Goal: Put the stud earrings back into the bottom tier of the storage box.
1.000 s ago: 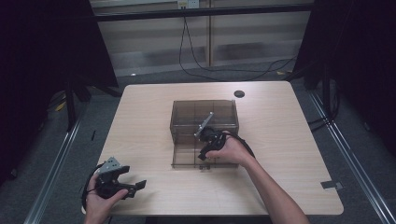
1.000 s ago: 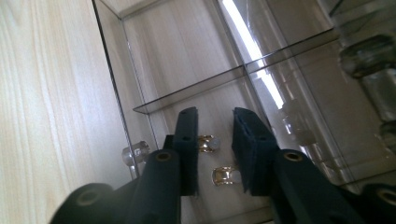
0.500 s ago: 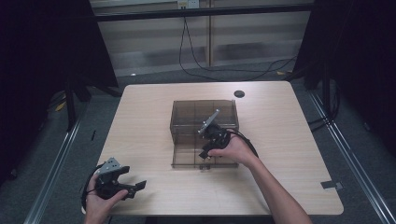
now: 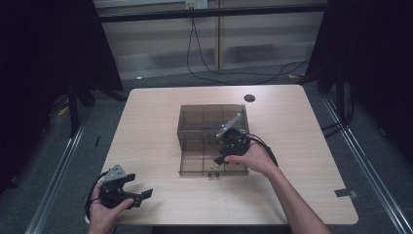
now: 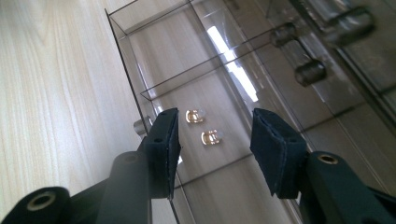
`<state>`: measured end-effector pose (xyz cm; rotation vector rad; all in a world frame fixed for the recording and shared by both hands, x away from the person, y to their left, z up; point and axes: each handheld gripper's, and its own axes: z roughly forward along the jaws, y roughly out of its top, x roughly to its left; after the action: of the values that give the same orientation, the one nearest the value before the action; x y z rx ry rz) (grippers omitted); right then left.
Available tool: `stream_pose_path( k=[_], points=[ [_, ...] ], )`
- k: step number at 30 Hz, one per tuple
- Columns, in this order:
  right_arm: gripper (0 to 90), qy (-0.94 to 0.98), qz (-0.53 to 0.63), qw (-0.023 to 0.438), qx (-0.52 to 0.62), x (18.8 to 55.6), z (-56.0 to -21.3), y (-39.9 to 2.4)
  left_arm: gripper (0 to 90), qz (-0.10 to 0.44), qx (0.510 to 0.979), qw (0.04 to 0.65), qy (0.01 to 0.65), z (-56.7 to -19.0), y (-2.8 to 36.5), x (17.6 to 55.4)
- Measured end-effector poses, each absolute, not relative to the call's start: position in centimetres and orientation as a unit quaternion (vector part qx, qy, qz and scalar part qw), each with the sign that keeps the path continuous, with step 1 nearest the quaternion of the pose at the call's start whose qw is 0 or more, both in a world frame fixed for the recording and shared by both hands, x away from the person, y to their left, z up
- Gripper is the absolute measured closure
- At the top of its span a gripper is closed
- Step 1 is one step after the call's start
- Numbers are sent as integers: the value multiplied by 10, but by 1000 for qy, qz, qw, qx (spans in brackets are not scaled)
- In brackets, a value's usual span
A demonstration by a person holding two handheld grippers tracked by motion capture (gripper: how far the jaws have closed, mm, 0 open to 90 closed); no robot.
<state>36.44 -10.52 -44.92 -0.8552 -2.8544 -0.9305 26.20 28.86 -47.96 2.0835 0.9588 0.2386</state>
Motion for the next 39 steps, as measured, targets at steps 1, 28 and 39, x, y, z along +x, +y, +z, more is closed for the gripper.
stream_pose_path(
  k=[1,28,39],
  points=[
    [507,-914,-299,8,-275,364,-449,-107,60,94,826,405,380,-479,289,262],
    [335,-861,-354,-57,-361,313,-450,-192,59,94,826,404,381,-480,288,262],
    [263,-828,-373,-97,-407,285,-454,-224,59,94,827,404,380,-480,288,263]
  ],
)
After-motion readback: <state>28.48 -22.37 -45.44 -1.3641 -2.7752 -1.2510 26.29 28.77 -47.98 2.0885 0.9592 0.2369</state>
